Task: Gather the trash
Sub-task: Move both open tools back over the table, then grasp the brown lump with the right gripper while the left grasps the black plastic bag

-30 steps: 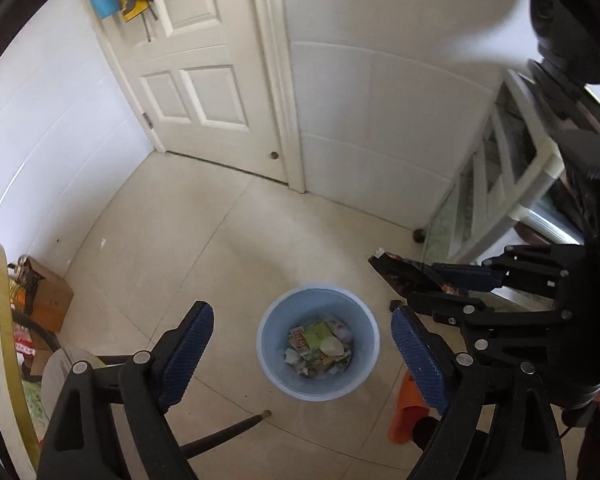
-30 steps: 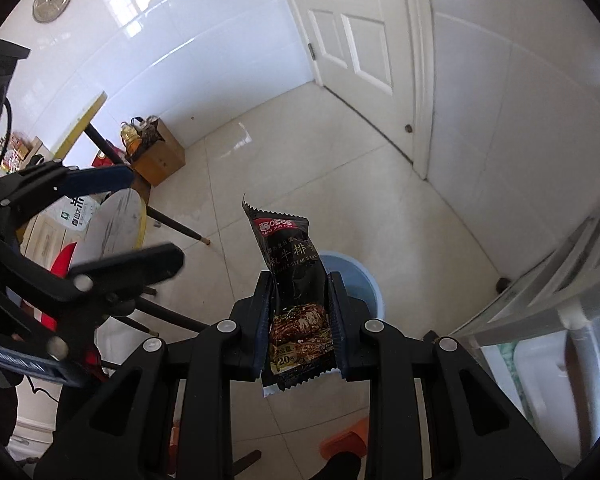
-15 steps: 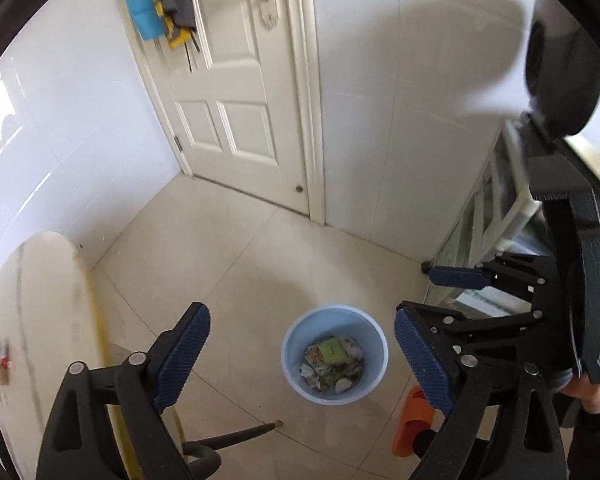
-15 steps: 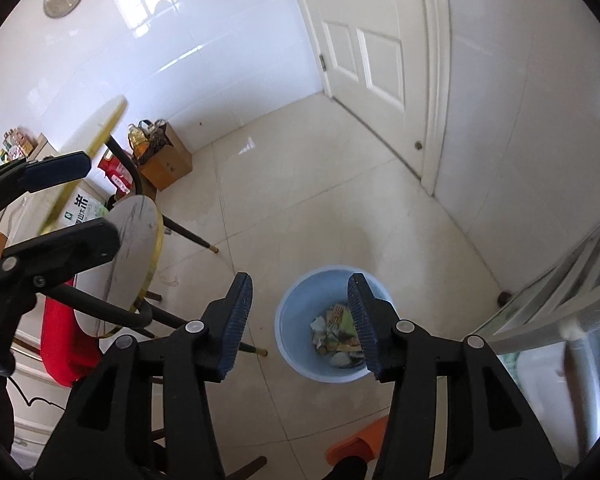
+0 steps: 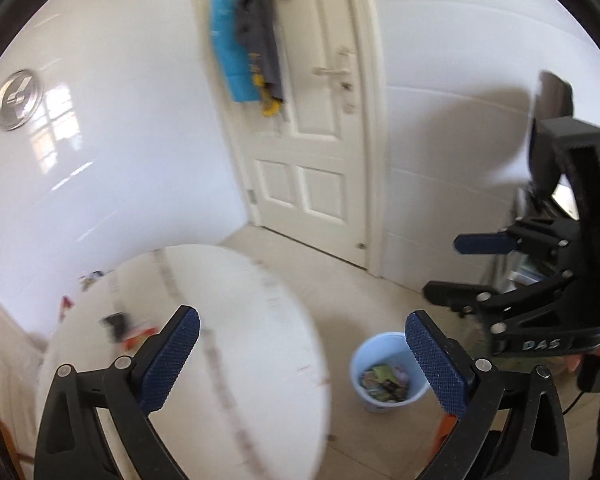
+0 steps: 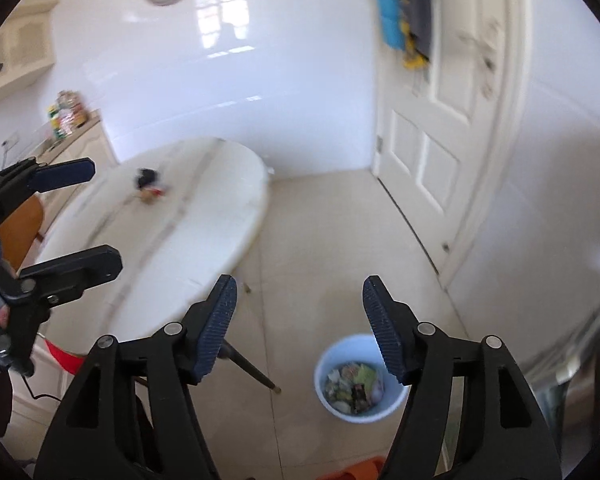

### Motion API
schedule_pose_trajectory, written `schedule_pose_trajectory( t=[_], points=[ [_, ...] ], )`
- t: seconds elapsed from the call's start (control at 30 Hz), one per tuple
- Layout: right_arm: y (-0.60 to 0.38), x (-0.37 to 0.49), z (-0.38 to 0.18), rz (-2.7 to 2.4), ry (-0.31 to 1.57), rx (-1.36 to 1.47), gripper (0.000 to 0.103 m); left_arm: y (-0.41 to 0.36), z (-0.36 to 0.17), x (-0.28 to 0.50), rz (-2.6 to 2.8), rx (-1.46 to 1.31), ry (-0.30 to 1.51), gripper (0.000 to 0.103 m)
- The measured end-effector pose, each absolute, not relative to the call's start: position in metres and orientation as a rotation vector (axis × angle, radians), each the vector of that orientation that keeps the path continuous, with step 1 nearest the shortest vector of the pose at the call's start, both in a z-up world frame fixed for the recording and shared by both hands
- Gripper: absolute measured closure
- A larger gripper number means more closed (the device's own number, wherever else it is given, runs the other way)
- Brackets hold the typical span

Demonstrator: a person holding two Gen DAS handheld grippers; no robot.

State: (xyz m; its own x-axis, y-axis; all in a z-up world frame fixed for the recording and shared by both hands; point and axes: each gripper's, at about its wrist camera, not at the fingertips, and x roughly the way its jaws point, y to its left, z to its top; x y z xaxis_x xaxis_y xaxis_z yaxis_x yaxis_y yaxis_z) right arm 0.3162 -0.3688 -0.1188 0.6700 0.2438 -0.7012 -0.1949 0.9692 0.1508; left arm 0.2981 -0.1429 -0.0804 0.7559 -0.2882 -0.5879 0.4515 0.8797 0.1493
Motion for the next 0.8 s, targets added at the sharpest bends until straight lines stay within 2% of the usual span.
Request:
schedule_pose_trajectory(
  t=[0.2,0.43,0.57,0.8],
  points=[
    [-0.279,0.336,-0.091,0.342,0.781,-0.020,0.039,-0.047,-0.071,0.262,-0.276,0.249,0.584,0.001],
    [-0.199,0.391,-0.095,0.452,0.826,-0.086,0.039,0.042,-0.054,0.257,-0.116,0.192,0.598,0.001],
    [-0.157,0.430,-0.121,0.512,0.883,-0.100,0.039,0.066,-0.047,0.283,-0.077,0.177,0.625,0.001],
    [-0.116,0.489,-0.179,0.558,0.983,-0.108,0.040,0.080,-0.077,0.358,-0.079,0.170,0.754,0.001]
  ],
)
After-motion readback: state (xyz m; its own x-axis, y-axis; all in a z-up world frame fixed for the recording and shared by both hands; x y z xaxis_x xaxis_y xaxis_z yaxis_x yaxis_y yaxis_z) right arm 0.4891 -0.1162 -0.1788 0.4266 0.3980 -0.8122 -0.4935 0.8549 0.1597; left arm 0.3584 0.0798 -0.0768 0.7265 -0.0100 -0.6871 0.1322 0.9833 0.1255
